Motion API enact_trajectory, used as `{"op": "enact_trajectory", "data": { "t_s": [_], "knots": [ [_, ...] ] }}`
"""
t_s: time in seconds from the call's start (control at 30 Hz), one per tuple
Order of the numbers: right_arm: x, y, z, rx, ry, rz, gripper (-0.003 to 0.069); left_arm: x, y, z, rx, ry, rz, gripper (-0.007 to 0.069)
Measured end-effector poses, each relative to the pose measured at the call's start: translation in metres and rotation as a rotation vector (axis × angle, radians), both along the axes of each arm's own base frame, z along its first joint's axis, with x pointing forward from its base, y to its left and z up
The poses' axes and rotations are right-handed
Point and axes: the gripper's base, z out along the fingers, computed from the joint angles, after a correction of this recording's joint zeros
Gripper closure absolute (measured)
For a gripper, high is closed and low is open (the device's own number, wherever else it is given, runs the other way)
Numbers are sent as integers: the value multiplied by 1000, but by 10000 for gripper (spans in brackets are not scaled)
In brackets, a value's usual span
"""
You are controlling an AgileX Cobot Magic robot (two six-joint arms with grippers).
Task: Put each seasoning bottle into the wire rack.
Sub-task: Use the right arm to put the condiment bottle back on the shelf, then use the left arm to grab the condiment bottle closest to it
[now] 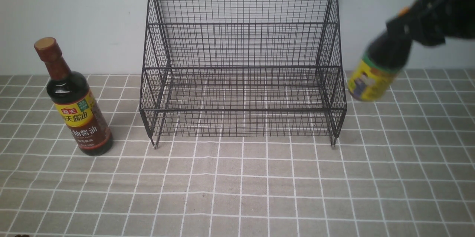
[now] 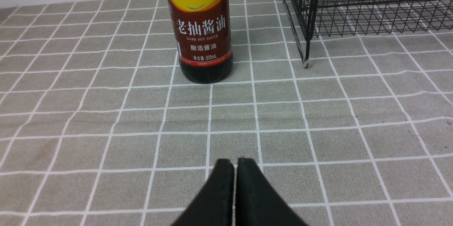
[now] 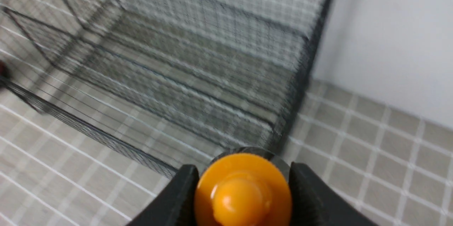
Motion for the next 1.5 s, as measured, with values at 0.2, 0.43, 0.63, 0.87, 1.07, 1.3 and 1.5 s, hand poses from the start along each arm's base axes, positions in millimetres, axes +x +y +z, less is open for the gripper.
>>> {"op": "enact_trajectory", "data": {
  "t_s": [0.2, 0.43, 0.63, 0.87, 1.07, 1.3, 1.5],
  "knots": [
    [24, 35, 0, 15, -20, 117, 362, 0, 0, 0, 0, 0, 0, 631],
    [61, 77, -38, -29, 34, 187, 362, 0, 0, 0, 0, 0, 0, 631],
    [83, 83, -72, -84, 93, 182, 362, 0, 0, 0, 0, 0, 0, 631],
    [99, 88, -107, -109, 182, 170, 362, 0, 0, 0, 0, 0, 0, 631],
    [102, 89, -116, -112, 210, 167, 349, 0, 0, 0, 0, 0, 0, 631],
    [82, 79, -72, -98, 123, 134, 130, 0, 0, 0, 0, 0, 0, 631],
    [14, 48, 16, -8, 6, 26, 157, 0, 0, 0, 0, 0, 0, 631]
  ]
}}
